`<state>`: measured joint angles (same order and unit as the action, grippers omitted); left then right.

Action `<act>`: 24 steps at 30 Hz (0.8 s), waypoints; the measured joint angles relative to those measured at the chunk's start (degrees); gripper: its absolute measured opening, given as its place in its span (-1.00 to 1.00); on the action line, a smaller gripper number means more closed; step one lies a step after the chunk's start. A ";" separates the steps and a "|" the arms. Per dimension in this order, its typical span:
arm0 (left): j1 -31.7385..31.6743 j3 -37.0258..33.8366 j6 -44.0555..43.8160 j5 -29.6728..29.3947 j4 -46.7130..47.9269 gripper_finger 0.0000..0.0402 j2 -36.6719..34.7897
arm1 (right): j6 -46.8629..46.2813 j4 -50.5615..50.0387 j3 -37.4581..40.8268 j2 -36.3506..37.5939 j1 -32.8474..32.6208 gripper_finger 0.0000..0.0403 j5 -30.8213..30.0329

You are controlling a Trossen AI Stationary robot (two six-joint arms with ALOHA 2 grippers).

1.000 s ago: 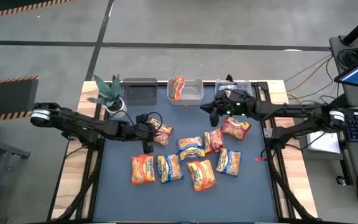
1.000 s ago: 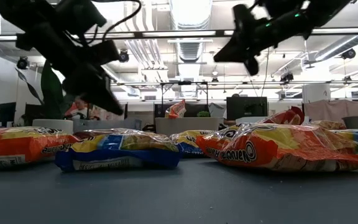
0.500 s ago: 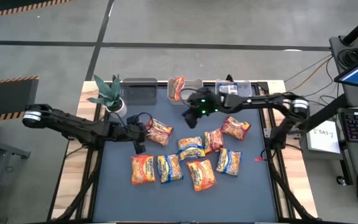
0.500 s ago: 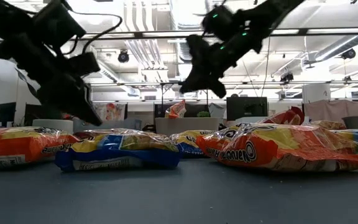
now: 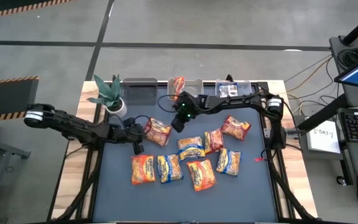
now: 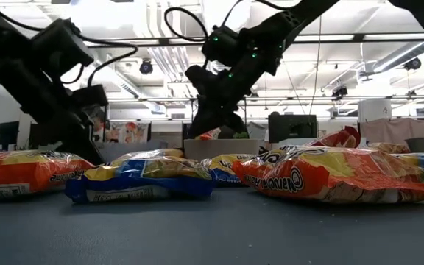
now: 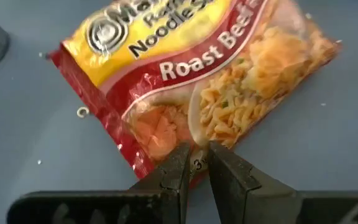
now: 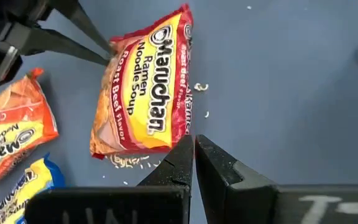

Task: Sort Maruchan noodles
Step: Put the left red noodle pack into the transparent black bin

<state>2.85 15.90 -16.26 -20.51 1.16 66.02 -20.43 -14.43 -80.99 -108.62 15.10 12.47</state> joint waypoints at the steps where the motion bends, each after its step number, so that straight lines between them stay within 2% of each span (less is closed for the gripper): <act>1: 0.00 -0.43 -0.68 0.00 -0.10 -0.80 -0.04 | 0.08 -0.37 -0.40 -0.27 -0.15 -0.96 0.00; 7: 0.00 -1.63 -3.76 -1.45 -2.32 -0.80 2.92 | -1.24 0.09 -2.01 -1.45 -0.51 -0.94 0.04; 11: 0.00 -1.53 -4.15 -2.13 -5.03 -0.80 5.45 | -3.01 -0.29 -2.18 -1.64 -0.64 -0.81 0.99; 18: 0.07 -1.51 -3.86 -1.95 -8.68 -0.80 7.52 | -4.57 -1.06 -2.18 -1.64 -1.12 -0.29 3.03; 22: 0.37 -1.68 -2.01 3.45 -10.37 -0.80 4.78 | -4.63 -1.94 -2.18 -1.48 -1.23 0.03 3.19; 24: 0.37 -1.66 -0.72 3.98 -10.85 -0.80 2.62 | -4.50 -2.17 -2.16 -1.34 -1.23 0.17 3.23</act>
<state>3.22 14.24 -16.97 -16.53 -9.69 68.64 -24.93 -16.60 -83.15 -109.95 13.87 15.71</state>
